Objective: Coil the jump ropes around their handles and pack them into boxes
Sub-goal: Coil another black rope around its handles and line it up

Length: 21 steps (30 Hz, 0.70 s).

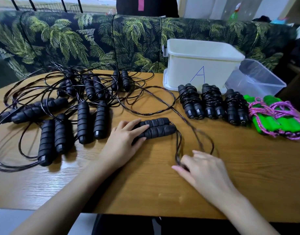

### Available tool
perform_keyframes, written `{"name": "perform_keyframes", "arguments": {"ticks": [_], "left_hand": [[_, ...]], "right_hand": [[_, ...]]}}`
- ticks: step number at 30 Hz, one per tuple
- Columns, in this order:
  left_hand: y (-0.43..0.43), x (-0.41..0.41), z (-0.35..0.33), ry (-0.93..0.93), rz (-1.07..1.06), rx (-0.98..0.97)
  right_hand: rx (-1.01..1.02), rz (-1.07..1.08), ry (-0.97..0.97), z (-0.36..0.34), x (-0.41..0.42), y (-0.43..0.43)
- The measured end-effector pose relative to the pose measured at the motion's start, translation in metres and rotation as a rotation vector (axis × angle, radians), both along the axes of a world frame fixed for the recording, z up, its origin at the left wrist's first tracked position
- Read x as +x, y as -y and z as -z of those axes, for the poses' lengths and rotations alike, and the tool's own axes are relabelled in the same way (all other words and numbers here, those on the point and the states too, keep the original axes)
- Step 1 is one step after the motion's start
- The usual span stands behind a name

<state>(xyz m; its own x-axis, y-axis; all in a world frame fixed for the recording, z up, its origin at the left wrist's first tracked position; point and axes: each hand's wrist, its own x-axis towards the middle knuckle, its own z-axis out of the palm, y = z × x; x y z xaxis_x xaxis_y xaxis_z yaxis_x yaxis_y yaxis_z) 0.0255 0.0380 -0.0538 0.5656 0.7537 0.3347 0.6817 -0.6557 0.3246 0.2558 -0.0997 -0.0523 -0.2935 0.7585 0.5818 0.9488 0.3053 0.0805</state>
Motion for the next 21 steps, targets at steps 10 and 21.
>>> {"name": "perform_keyframes", "arguments": {"ticks": [10, 21], "left_hand": [[0.002, 0.0, -0.013, -0.075, 0.004, -0.073], [0.009, 0.007, -0.044, -0.356, 0.025, -0.214]], "right_hand": [[0.051, 0.091, 0.0, 0.005, -0.084, 0.012], [-0.128, 0.133, -0.089, -0.006, -0.128, 0.014]]}}
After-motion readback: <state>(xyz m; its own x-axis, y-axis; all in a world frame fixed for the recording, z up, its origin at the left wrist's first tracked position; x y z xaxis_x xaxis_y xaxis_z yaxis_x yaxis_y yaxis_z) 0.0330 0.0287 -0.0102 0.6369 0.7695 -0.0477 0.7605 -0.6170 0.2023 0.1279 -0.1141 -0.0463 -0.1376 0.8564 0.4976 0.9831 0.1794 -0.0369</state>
